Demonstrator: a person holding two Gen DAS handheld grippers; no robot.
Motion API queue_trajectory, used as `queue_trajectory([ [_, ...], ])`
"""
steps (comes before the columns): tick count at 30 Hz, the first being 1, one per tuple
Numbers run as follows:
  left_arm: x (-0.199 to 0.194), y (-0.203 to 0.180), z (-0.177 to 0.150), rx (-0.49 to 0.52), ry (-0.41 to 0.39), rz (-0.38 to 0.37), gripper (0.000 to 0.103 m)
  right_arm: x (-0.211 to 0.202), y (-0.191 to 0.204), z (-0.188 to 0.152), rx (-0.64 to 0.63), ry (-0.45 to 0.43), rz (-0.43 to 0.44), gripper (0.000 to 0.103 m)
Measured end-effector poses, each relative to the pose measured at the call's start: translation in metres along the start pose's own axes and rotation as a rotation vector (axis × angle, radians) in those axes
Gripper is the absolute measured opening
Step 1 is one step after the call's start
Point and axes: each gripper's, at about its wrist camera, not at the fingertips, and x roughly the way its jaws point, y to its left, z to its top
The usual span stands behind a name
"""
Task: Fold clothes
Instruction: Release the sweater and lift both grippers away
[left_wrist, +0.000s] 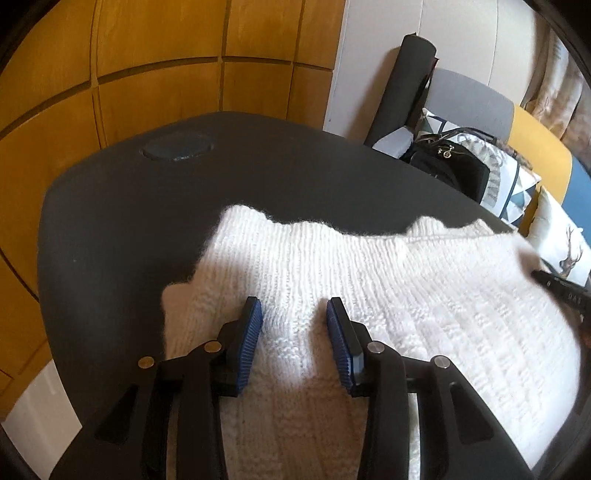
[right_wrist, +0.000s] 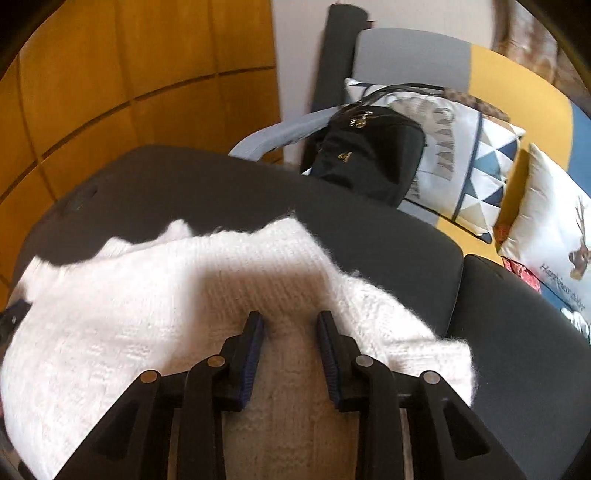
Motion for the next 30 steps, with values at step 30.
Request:
queue_trajectory([
  [30,-0.093,0.004,-0.049,-0.037,-0.023,-0.017,0.052,-0.144,-0.004,-0.090,0.110,-0.110,0.135,0.032],
])
